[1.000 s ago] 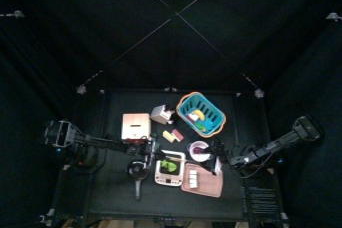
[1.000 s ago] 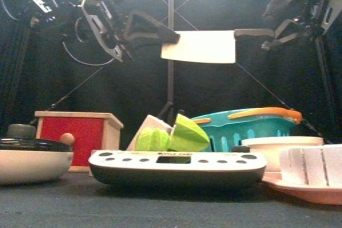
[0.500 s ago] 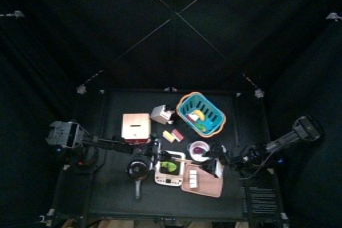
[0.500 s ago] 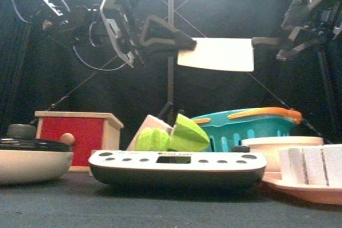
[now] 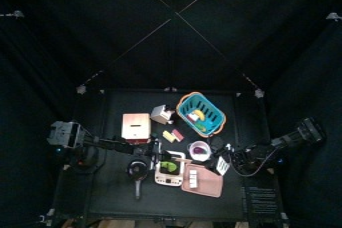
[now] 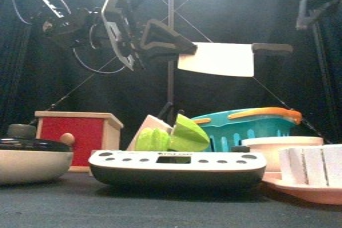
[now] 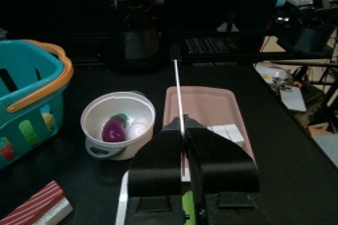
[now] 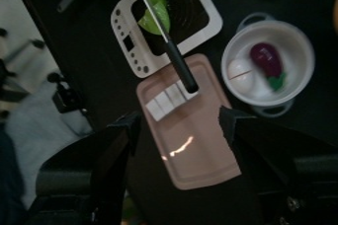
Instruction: Regrasp cleaver
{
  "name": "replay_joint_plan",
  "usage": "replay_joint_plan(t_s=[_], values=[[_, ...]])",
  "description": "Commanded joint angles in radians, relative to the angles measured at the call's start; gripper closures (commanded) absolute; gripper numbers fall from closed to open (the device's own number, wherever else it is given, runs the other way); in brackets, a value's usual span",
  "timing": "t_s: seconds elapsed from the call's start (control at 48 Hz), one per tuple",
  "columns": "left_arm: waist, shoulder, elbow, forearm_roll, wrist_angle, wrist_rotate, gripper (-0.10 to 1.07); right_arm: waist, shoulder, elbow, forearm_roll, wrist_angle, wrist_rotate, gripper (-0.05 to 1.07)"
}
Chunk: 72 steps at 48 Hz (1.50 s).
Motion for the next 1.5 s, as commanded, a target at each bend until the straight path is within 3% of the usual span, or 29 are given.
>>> replay_joint_plan(t_s=[0.0,0.104,0.333,0.521,0.792,1.271,1.479], values=[[0.003,-0.008,-0.012,-0.002,-0.006,0.002,0.69,-0.017,-0.008,-0.038,-0.034,0.006,-0.133,0.08],[0.002,-0.008,-0.012,-0.005,-0.012,0.002,0.69,-0.018,-0.017,0.026,-0.057,-0.101,-0.213,0.08],[0.003,0.002,-0.021,-0.002,-0.025,0.009,0.69,-0.037,-0.025,0.189,-0.086,-0.399,-0.222,0.08],[0.0,0.021,-0.035,-0.005,-0.06,0.048,0.69,-0.06,-0.021,0.252,-0.124,-0.495,-0.213,0.08],[-0.005,0.044,-0.054,-0.02,-0.074,0.095,0.69,-0.12,0.0,0.264,-0.127,-0.525,-0.215,0.08],[-0.005,0.057,-0.057,-0.048,-0.11,0.1,0.69,-0.126,0.044,0.275,-0.106,-0.538,-0.215,0.09],[-0.005,0.072,-0.063,-0.061,-0.11,0.1,0.69,-0.126,0.046,0.276,-0.104,-0.535,-0.215,0.23]])
